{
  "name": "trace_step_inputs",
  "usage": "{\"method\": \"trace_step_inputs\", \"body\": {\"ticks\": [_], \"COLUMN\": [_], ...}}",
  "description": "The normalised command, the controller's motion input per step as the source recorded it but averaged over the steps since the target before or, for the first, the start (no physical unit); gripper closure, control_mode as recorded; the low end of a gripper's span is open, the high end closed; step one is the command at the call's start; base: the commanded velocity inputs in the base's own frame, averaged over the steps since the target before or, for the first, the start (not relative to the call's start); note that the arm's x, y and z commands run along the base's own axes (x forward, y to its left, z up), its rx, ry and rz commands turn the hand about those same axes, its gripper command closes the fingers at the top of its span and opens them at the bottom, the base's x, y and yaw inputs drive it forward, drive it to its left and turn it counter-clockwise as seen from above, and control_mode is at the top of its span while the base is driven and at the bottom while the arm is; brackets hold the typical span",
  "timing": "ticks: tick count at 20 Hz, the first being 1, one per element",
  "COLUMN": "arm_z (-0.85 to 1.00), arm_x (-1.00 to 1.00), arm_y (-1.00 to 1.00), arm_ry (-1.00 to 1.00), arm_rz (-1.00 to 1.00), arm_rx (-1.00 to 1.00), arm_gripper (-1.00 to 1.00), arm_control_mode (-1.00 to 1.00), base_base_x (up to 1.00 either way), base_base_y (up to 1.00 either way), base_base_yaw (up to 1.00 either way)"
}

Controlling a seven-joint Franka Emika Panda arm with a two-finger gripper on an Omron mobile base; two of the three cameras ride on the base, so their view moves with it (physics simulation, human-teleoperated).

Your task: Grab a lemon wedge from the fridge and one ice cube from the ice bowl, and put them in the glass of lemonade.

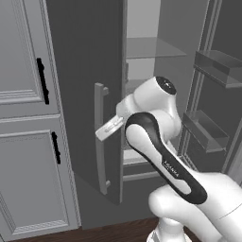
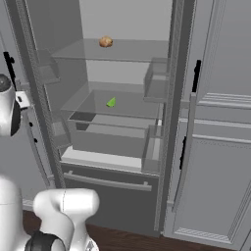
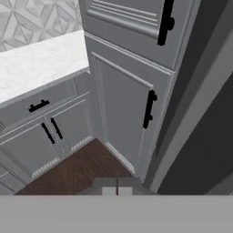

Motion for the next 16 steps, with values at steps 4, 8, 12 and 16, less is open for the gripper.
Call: {"method": "trace_step_inputs", "body": {"ticks": [4, 8, 12, 16], "arm_z": [0.22, 0.30, 0.24, -0.06], "arm_x": [-0.61, 0.15, 0.47, 0.78], "arm_y": [-0.74, -1.00, -1.00, -0.77], "arm_ry": [0.01, 0.13, 0.12, 0.01], "arm_rz": [-0.09, -0.16, -0.16, -0.06], "arm_rx": [0.01, 0.07, 0.12, 0.17], "arm_gripper": [1.00, 1.00, 1.00, 1.00], "arm_control_mode": [-1.00, -1.00, -1.00, -1.00], "base_base_x": [0.00, 0.00, 0.00, 0.00], "base_base_y": [0.00, 0.00, 0.00, 0.00], "base_base_yaw": [0.00, 0.00, 0.00, 0.00]}}
